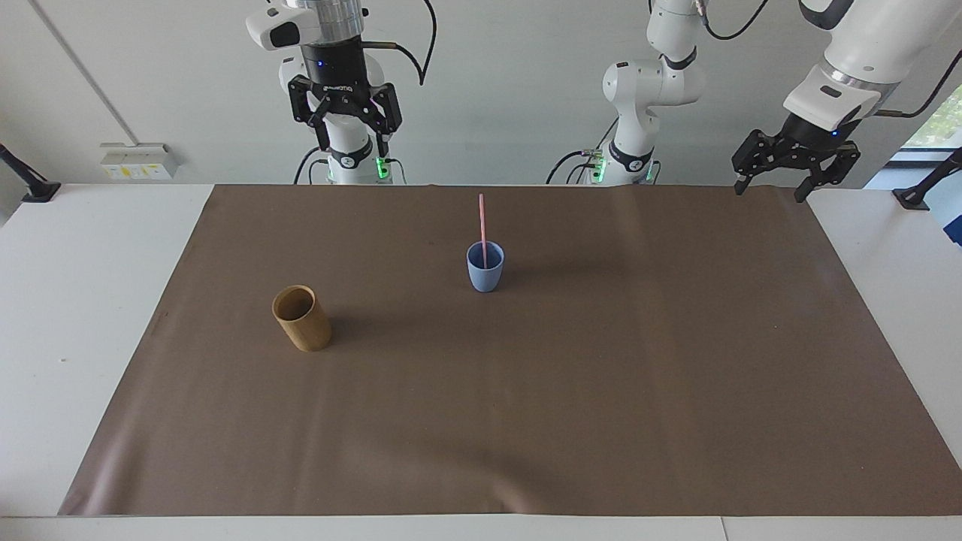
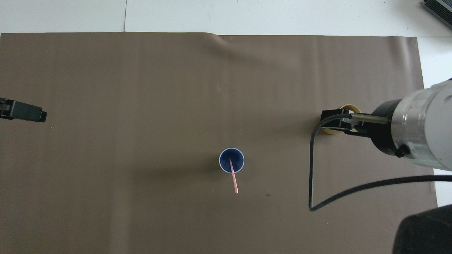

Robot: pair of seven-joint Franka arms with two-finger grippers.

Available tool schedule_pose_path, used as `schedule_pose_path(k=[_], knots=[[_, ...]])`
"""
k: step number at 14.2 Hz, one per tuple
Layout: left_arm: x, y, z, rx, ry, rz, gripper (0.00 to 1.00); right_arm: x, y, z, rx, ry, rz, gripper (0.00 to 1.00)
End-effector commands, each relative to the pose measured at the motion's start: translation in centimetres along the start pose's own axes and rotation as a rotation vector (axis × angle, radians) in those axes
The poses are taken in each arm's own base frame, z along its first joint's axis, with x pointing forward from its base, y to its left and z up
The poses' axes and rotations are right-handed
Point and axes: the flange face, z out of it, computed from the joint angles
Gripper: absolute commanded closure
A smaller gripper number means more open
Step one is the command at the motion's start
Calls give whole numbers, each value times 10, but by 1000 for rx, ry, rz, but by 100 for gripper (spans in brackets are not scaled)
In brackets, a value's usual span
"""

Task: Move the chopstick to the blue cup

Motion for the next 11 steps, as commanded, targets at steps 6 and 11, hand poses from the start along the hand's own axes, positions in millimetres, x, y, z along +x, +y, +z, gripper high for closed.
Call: schedule_pose_path(k=[6, 11], knots=[[-5, -5, -4, 13, -6, -1, 0, 19, 104, -20, -12, -52, -83, 0], [-4, -7, -5, 10, -2, -8, 0, 35, 147, 15, -28, -126, -139, 0]])
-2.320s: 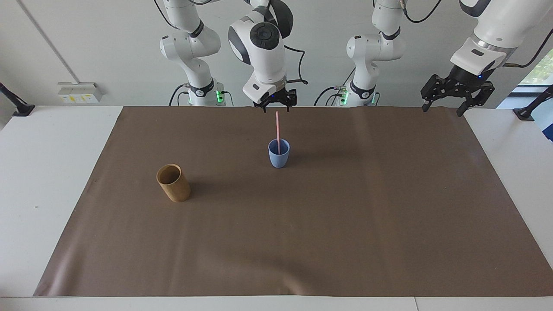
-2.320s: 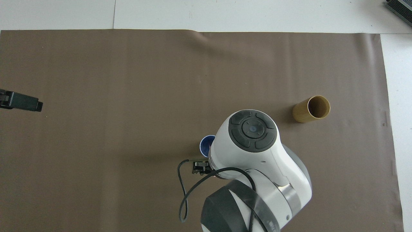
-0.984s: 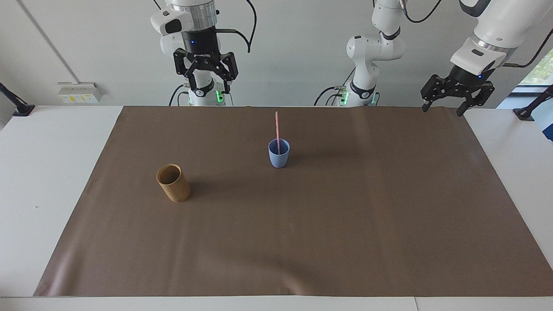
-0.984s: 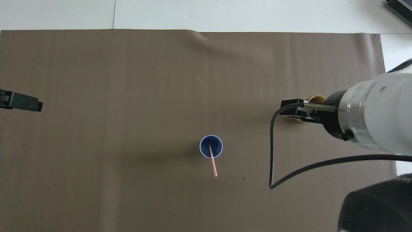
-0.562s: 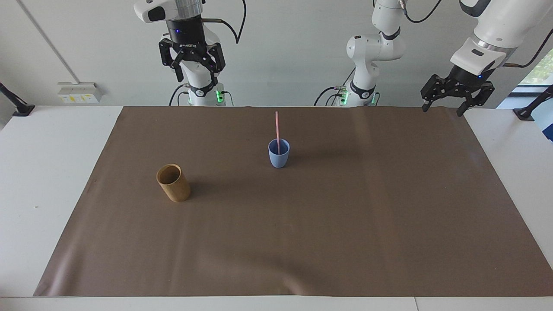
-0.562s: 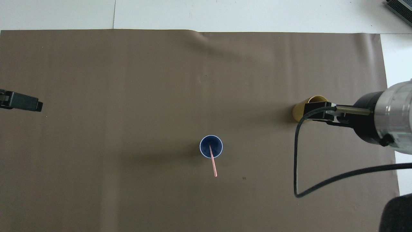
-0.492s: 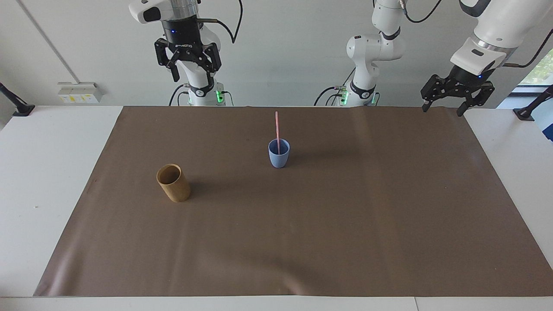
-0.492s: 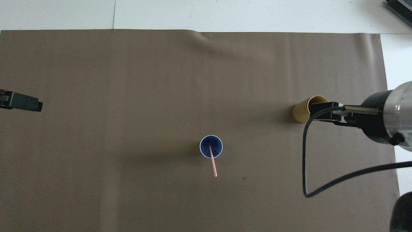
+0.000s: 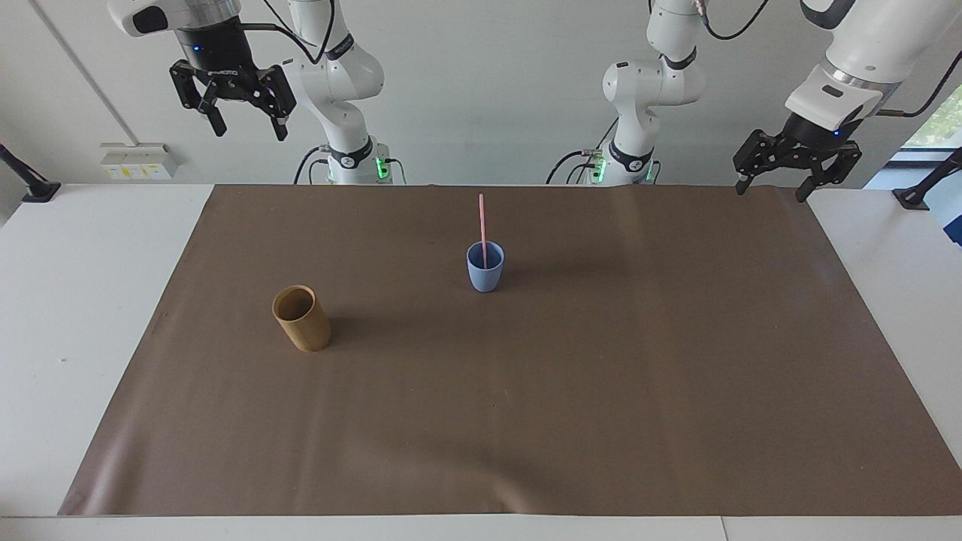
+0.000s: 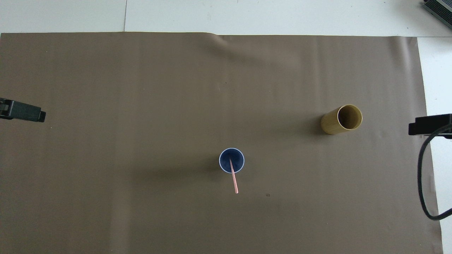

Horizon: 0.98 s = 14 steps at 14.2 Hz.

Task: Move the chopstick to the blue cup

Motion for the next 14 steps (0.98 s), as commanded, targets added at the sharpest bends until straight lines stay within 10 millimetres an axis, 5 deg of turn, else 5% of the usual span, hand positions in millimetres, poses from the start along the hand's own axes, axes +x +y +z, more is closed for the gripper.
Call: schedule_pose_path(k=[1, 3, 6, 14], knots=[[-5, -5, -4, 12, -11, -4, 0, 6, 5, 32, -10, -63, -13, 0], [-7, -4, -4, 9, -25, -2, 0, 21, 13, 56, -19, -92, 5, 0], [-5, -5, -3, 12, -27, -3, 0, 34, 20, 63, -25, -77, 14, 0], [-11, -14, 0, 10, -47, -83, 0, 29, 16, 63, -25, -76, -12, 0]])
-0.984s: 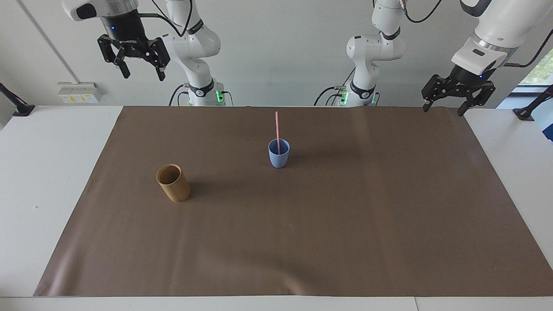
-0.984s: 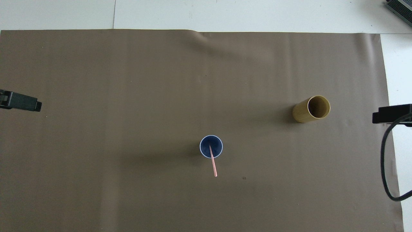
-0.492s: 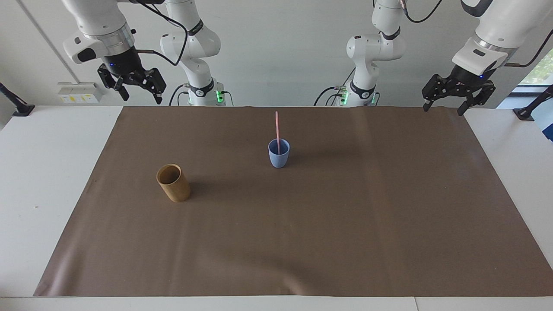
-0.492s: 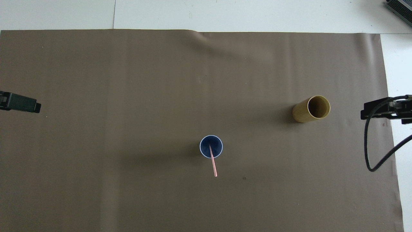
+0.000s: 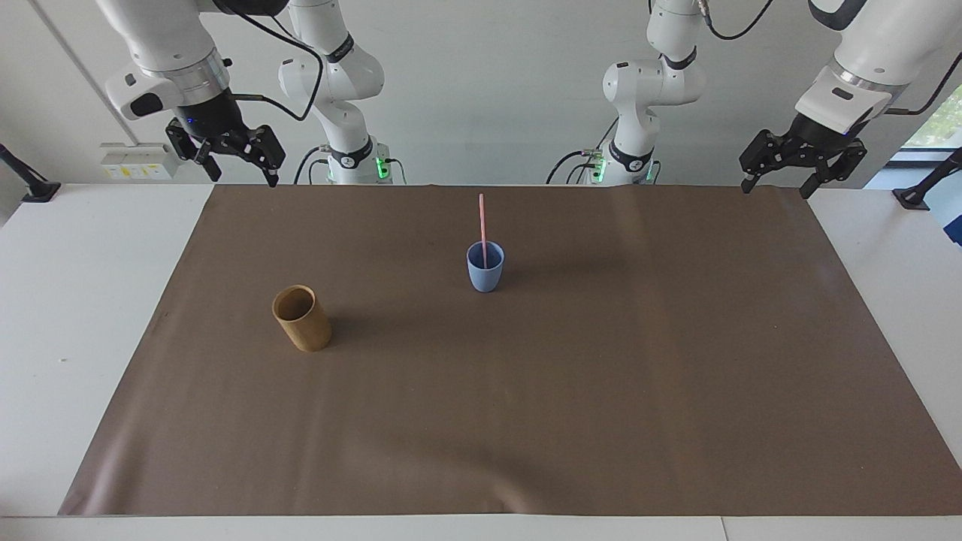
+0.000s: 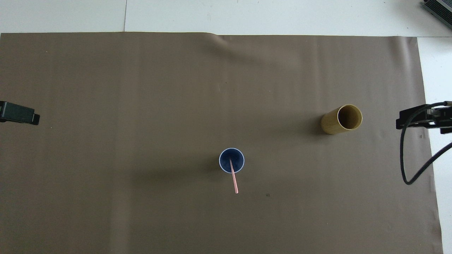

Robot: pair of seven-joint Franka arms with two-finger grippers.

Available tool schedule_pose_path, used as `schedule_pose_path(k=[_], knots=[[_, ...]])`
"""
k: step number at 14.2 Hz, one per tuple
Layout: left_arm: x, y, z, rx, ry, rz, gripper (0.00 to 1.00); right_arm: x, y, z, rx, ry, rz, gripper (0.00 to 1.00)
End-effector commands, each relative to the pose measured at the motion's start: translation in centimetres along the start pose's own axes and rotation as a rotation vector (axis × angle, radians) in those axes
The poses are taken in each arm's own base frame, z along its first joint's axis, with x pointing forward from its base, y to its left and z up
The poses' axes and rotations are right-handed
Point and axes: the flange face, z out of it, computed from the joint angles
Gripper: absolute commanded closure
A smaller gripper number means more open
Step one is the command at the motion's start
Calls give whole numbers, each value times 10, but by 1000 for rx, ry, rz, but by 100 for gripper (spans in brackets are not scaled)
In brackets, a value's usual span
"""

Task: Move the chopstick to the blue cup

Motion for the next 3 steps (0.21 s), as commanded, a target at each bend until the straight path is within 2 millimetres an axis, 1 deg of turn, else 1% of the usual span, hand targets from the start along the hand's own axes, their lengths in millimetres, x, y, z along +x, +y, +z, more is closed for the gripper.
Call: schedule_pose_path(k=[1, 3], knots=[[-5, -2, -2, 13, -19, -22, 0, -5, 0, 0, -9, 5, -29, 0], [-5, -2, -2, 14, -18, -22, 0, -5, 3, -1, -10, -1, -25, 0]])
